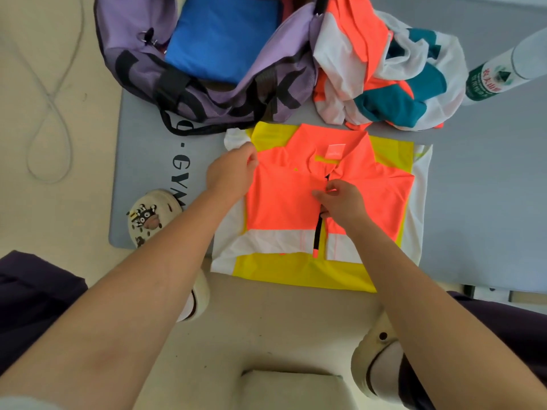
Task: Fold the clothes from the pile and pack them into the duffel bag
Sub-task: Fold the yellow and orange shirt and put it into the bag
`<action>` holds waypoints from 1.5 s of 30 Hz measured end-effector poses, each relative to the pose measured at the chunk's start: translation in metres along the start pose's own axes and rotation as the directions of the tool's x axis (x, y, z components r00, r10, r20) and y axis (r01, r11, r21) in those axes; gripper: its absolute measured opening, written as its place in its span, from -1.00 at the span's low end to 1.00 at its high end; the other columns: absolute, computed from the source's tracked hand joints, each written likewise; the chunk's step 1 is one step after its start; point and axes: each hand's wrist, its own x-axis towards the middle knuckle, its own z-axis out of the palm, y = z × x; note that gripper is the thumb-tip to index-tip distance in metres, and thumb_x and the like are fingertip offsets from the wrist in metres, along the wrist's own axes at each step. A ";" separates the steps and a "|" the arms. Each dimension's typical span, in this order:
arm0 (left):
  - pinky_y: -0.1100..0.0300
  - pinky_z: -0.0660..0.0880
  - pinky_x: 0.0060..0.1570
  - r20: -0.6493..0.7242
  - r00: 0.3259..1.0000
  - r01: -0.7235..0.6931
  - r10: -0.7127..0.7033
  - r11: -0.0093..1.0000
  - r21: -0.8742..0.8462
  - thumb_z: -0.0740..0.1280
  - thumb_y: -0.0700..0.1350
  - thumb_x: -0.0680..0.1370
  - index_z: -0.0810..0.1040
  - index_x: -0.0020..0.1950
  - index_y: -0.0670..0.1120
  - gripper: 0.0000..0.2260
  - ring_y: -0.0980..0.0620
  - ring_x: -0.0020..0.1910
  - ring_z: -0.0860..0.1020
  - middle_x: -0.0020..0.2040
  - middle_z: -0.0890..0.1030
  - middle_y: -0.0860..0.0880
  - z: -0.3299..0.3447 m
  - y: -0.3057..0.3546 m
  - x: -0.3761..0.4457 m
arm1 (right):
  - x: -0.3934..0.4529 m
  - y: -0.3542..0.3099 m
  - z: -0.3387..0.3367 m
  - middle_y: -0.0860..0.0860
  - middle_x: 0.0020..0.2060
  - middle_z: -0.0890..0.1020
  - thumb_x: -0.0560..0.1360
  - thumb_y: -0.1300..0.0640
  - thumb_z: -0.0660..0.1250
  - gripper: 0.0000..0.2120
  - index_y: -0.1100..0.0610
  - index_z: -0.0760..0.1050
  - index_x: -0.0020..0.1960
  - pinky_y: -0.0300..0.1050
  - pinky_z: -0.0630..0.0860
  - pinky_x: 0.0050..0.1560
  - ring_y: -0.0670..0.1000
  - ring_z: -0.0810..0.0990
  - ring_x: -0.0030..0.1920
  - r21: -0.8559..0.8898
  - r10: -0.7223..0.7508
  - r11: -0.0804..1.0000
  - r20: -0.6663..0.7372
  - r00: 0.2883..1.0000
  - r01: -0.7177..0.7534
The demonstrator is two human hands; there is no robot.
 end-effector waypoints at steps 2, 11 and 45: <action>0.05 0.43 -0.18 -0.018 0.998 0.054 -0.055 0.996 -0.067 0.28 -0.01 0.60 0.40 0.13 -0.06 -0.82 -0.14 -0.09 0.54 -0.05 0.59 -0.08 0.000 0.000 -0.004 | 0.000 0.003 0.001 0.11 -0.38 0.62 0.48 0.19 0.43 -0.83 0.06 0.47 -0.22 -0.10 0.57 -0.37 0.00 0.59 -0.45 -0.007 0.007 1.000 -0.010 1.000 -0.007; 0.13 0.20 -0.39 0.118 0.944 0.323 -0.309 0.937 -0.135 0.31 0.12 0.55 0.33 -0.28 -0.01 -0.68 -0.06 -0.29 0.46 -0.32 0.45 0.02 0.037 -0.012 -0.061 | -0.012 0.011 0.011 0.11 -0.39 0.57 0.45 0.07 0.45 -0.74 0.16 0.44 -0.27 0.02 0.49 -0.27 0.15 0.59 -0.32 -0.254 -0.074 0.966 -0.080 0.994 0.051; -0.22 0.15 0.39 0.269 0.960 0.015 -0.083 0.969 0.246 0.30 0.18 0.53 0.26 0.47 -0.05 -0.40 -0.29 0.54 0.01 0.57 0.07 -0.24 0.093 0.115 -0.081 | -0.084 0.148 -0.149 0.09 -0.37 0.38 0.38 -0.19 0.48 -0.55 0.16 0.41 -0.28 -0.12 0.24 -0.35 0.03 0.36 -0.37 -0.153 0.333 0.925 -0.123 0.935 -0.349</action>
